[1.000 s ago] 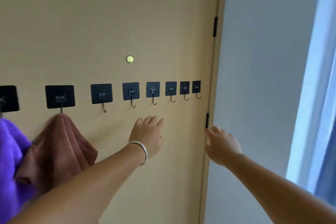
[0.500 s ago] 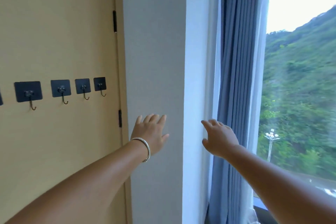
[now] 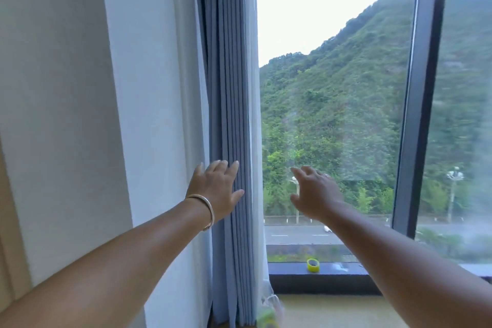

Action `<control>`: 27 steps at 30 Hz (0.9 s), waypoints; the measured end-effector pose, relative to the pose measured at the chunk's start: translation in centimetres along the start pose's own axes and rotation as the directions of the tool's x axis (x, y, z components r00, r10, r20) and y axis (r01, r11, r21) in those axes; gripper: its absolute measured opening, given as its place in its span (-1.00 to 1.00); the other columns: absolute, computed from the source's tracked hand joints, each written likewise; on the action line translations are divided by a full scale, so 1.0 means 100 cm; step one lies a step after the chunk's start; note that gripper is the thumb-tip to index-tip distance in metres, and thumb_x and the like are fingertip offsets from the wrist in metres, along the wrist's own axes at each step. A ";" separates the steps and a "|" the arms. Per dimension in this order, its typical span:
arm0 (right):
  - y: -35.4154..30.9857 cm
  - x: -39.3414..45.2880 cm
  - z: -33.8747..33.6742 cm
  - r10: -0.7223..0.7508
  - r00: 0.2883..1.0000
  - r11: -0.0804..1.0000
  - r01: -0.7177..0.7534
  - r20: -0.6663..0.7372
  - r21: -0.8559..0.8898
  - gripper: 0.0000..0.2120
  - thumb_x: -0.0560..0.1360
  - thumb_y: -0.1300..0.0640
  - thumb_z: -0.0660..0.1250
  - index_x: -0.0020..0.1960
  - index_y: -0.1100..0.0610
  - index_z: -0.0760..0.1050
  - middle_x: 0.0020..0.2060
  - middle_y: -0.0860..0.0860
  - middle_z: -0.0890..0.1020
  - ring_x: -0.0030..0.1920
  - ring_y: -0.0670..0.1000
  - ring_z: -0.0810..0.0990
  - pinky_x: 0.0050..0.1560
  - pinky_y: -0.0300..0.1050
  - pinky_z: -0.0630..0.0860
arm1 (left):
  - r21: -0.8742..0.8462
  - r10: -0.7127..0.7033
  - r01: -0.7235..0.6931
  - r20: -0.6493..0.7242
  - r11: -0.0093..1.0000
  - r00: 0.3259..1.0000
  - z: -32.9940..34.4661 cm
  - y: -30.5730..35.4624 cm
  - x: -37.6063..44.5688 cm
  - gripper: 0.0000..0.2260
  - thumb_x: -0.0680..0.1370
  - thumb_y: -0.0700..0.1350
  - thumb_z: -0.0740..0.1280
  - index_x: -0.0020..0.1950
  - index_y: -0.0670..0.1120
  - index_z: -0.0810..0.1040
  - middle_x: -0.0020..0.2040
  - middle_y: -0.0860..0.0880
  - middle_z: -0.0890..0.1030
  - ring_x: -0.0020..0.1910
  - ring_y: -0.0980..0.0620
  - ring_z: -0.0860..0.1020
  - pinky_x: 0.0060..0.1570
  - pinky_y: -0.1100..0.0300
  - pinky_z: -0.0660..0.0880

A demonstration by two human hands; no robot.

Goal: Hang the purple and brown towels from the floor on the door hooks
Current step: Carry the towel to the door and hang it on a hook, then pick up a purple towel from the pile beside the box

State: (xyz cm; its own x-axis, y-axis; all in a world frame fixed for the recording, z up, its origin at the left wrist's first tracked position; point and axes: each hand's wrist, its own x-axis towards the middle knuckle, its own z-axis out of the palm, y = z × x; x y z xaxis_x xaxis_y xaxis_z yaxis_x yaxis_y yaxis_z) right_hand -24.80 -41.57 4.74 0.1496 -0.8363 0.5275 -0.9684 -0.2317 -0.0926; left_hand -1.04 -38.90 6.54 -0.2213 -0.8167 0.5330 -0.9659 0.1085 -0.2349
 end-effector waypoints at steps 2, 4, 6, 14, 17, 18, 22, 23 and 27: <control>0.040 -0.011 -0.010 0.062 0.998 0.997 -0.062 -0.005 -0.041 -0.35 0.47 -0.10 0.32 0.50 -0.02 0.20 0.43 0.05 0.36 0.37 0.10 0.41 0.30 0.00 0.34 | -0.049 0.053 -0.053 -0.004 0.997 0.999 0.003 0.038 0.019 -0.37 0.59 0.24 0.08 0.57 0.00 0.00 0.53 -0.03 0.20 0.52 -0.02 0.13 0.48 -0.12 0.06; 0.080 -0.026 -0.020 0.127 0.992 0.988 -0.128 -0.012 -0.089 -0.36 0.47 -0.10 0.32 0.49 -0.01 0.21 0.44 0.06 0.36 0.38 0.11 0.39 0.32 0.02 0.33 | -0.094 0.112 -0.113 -0.021 0.989 0.993 0.005 0.078 0.036 -0.37 0.58 0.24 0.10 0.56 0.00 0.03 0.52 -0.03 0.22 0.52 -0.03 0.15 0.48 -0.14 0.07; 0.118 -0.044 -0.033 0.193 0.981 0.971 -0.193 -0.017 -0.140 -0.37 0.49 -0.09 0.30 0.49 0.00 0.20 0.44 0.06 0.35 0.40 0.10 0.37 0.34 0.04 0.32 | -0.138 0.171 -0.175 -0.043 0.975 0.984 0.005 0.121 0.050 -0.37 0.58 0.25 0.11 0.55 0.01 0.05 0.52 -0.04 0.23 0.51 -0.05 0.18 0.47 -0.15 0.08; 0.248 -0.142 -0.095 0.472 0.880 0.833 -0.465 -0.054 -0.301 -0.38 0.52 -0.10 0.23 0.51 -0.01 0.13 0.46 0.05 0.30 0.42 0.09 0.31 0.37 0.08 0.29 | -0.293 0.423 -0.449 -0.151 0.844 0.893 -0.007 0.296 0.074 -0.35 0.57 0.27 0.10 0.56 0.00 0.06 0.52 -0.06 0.24 0.49 -0.08 0.22 0.44 -0.14 0.15; 0.281 -0.188 -0.116 0.564 0.821 0.754 -0.555 -0.086 -0.352 -0.40 0.52 -0.13 0.20 0.51 -0.02 0.15 0.45 0.04 0.30 0.42 0.09 0.31 0.39 0.09 0.26 | -0.337 0.517 -0.553 -0.198 0.762 0.833 -0.013 0.359 0.069 -0.35 0.57 0.27 0.10 0.56 0.00 0.05 0.52 -0.06 0.25 0.49 -0.07 0.22 0.46 -0.14 0.13; 0.291 -0.204 -0.124 0.592 0.800 0.725 -0.583 -0.102 -0.367 -0.42 0.52 -0.13 0.20 0.49 -0.02 0.18 0.43 0.04 0.33 0.40 0.09 0.33 0.38 0.08 0.27 | -0.346 0.544 -0.586 -0.220 0.733 0.810 -0.016 0.380 0.066 -0.35 0.57 0.27 0.09 0.56 0.00 0.05 0.52 -0.05 0.25 0.49 -0.07 0.21 0.46 -0.14 0.13; 0.327 -0.271 -0.156 0.709 0.685 0.577 -0.700 -0.167 -0.421 -0.43 0.53 -0.12 0.20 0.49 0.00 0.20 0.40 0.03 0.35 0.39 0.09 0.33 0.36 0.08 0.25 | -0.371 0.652 -0.709 -0.288 0.599 0.702 -0.035 0.465 0.054 -0.36 0.57 0.28 0.06 0.57 0.01 0.04 0.53 -0.05 0.23 0.50 -0.05 0.19 0.46 -0.14 0.12; 0.334 -0.286 -0.165 0.731 0.659 0.545 -0.721 -0.179 -0.428 -0.43 0.53 -0.11 0.19 0.49 0.01 0.20 0.40 0.03 0.35 0.39 0.09 0.32 0.36 0.08 0.25 | -0.373 0.671 -0.733 -0.304 0.569 0.676 -0.040 0.485 0.050 -0.36 0.57 0.28 0.06 0.57 0.01 0.03 0.53 -0.05 0.23 0.50 -0.05 0.19 0.46 -0.13 0.11; 0.359 -0.340 -0.199 0.806 0.550 0.403 -0.782 -0.221 -0.475 -0.45 0.54 -0.09 0.18 0.49 0.02 0.19 0.39 0.04 0.36 0.36 0.09 0.34 0.30 0.04 0.32 | -0.418 0.718 -0.801 -0.380 0.430 0.584 -0.067 0.559 0.036 -0.37 0.57 0.26 0.10 0.56 0.02 0.05 0.51 -0.02 0.25 0.50 -0.03 0.20 0.46 -0.12 0.09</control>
State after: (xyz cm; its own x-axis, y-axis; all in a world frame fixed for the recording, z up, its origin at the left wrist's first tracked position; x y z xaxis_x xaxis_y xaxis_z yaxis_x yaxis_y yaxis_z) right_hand -68.66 -11.55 0.22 -0.7421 -0.5363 0.4021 -0.6021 0.7969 -0.0484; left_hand -56.75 -31.93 0.78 -0.8734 -0.1833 0.4511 -0.2939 0.9371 -0.1882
